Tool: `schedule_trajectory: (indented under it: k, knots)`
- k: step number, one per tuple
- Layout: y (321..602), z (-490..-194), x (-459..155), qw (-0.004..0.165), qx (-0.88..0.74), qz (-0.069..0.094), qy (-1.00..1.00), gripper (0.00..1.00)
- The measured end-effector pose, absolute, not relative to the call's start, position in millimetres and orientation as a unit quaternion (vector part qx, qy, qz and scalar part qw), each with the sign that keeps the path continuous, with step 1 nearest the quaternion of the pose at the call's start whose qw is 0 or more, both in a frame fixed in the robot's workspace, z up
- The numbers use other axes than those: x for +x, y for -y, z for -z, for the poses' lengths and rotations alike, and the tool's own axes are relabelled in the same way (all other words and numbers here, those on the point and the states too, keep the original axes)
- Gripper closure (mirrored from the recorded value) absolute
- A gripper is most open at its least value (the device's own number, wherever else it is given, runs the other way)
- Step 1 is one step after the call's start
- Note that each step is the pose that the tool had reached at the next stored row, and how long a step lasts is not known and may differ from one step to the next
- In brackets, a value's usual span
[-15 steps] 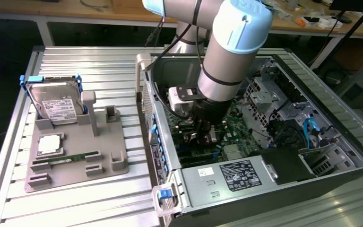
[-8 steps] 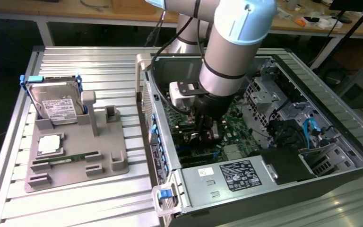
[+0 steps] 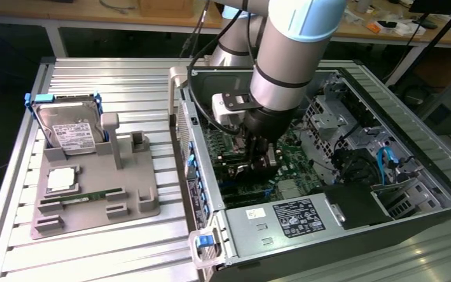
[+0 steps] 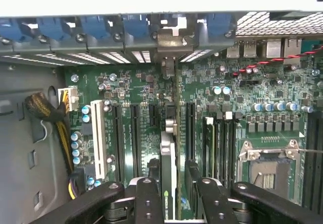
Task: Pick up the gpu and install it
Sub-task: 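Insert the gpu into the slot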
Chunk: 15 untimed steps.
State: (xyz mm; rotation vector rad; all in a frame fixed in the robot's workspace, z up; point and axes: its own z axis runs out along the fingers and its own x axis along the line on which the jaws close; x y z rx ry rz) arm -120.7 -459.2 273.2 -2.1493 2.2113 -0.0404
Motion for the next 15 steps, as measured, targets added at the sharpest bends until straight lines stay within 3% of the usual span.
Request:
schedule_trajectory:
  k: [15]
  knots:
    - [459.2, -283.8, -109.8, 0.031, -0.697, 0.016, -0.717, 0.66]
